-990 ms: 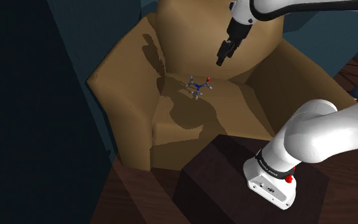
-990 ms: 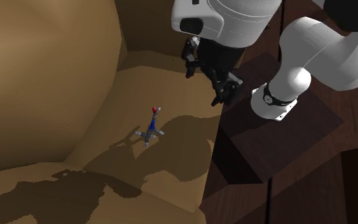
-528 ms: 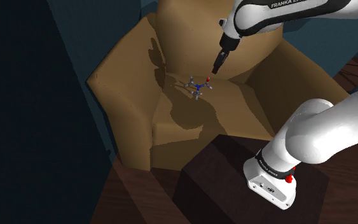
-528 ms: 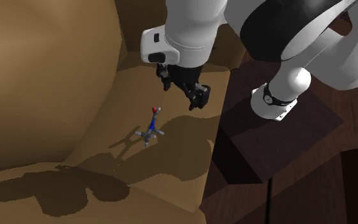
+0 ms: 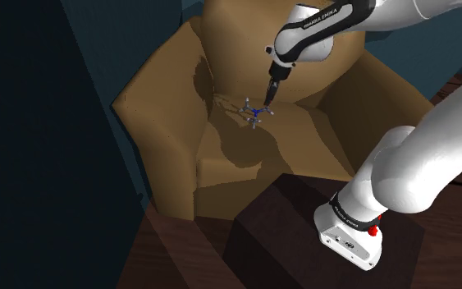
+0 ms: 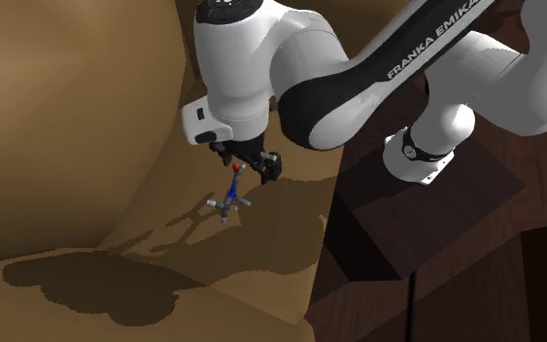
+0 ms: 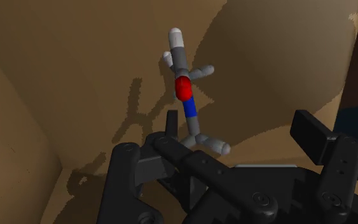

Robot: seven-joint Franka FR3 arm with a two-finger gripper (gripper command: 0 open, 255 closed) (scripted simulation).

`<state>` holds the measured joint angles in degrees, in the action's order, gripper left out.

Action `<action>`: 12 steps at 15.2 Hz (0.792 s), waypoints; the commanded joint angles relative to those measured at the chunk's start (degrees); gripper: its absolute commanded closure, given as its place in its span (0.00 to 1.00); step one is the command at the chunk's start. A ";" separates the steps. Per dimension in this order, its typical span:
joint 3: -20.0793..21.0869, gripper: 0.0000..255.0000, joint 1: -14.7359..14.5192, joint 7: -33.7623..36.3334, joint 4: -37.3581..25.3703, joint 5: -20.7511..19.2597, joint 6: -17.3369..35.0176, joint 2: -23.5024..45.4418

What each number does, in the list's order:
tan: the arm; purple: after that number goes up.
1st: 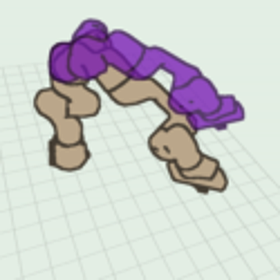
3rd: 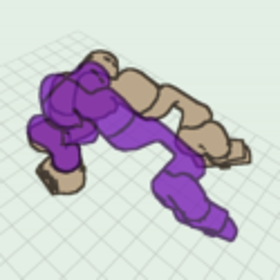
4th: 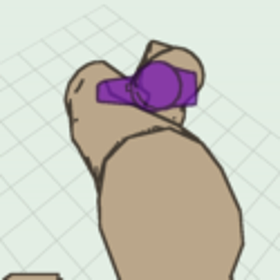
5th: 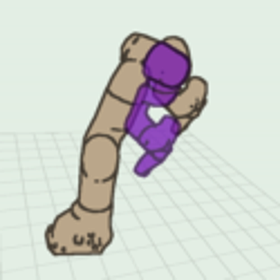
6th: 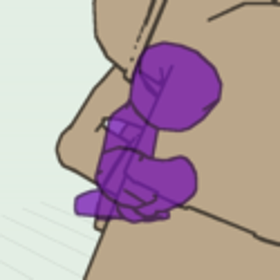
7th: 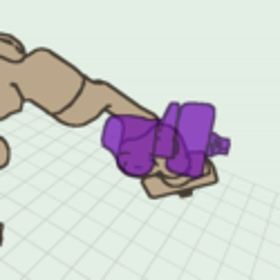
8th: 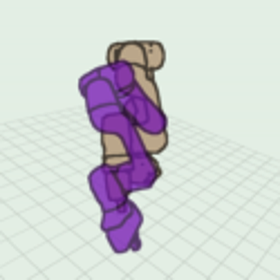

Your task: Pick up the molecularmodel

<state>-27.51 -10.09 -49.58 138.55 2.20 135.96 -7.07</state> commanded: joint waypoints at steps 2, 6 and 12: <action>-1.80 0.00 -0.81 -11.48 -3.73 7.34 2.49 8.50; -0.79 0.00 0.21 -19.47 -6.79 13.40 3.98 15.20; 0.72 0.00 1.17 -23.08 -6.27 18.04 8.06 19.66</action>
<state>-27.12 -9.17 -71.81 132.29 19.20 143.23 11.60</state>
